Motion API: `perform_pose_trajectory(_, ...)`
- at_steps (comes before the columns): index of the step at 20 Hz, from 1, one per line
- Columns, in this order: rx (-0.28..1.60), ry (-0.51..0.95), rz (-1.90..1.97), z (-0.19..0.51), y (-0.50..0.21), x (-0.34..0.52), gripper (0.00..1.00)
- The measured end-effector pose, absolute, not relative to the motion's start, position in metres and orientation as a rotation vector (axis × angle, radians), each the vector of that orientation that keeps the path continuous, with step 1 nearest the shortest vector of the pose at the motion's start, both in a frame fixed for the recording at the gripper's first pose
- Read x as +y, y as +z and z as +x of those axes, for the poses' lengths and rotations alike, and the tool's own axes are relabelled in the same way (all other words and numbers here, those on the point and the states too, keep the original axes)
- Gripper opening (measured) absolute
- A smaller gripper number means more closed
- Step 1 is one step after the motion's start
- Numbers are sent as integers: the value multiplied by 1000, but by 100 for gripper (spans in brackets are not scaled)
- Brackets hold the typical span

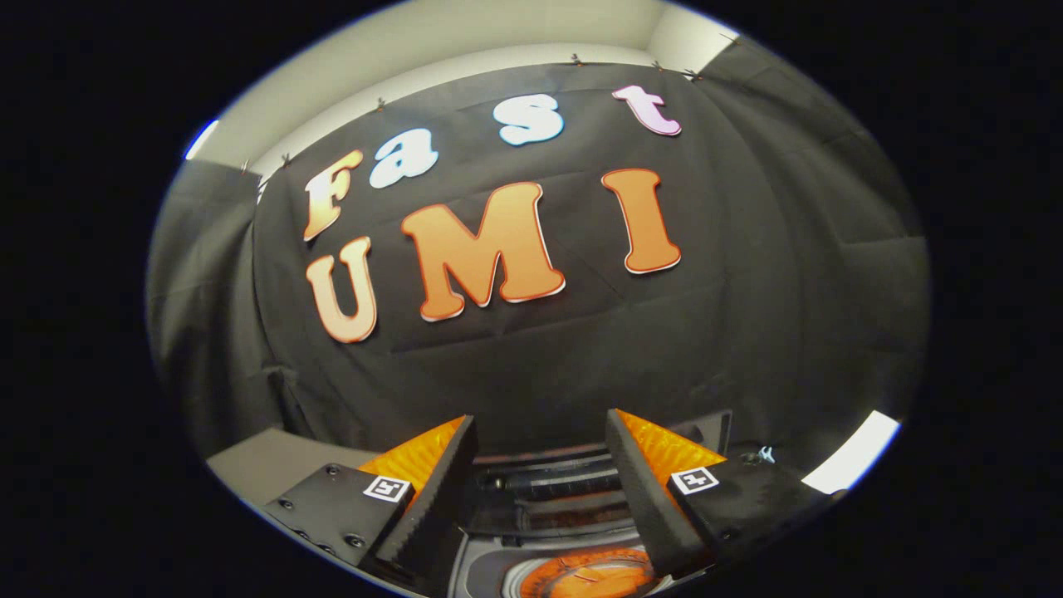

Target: Put the clothes into the washing machine and then close the washing machine lid.

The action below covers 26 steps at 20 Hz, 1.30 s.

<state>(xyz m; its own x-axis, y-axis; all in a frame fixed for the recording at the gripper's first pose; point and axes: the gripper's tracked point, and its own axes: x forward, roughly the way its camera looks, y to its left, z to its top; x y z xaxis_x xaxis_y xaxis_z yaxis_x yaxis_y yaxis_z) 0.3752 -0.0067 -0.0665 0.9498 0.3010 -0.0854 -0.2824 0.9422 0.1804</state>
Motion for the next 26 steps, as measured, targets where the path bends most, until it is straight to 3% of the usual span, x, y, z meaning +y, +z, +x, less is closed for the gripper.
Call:
perform_pose_trajectory(9,224,269,76,471,-94,16,99)
perform_pose_trajectory(22,444,227,-82,511,-182,20,99)
perform_pose_trajectory(26,397,227,-74,512,-176,19,99)
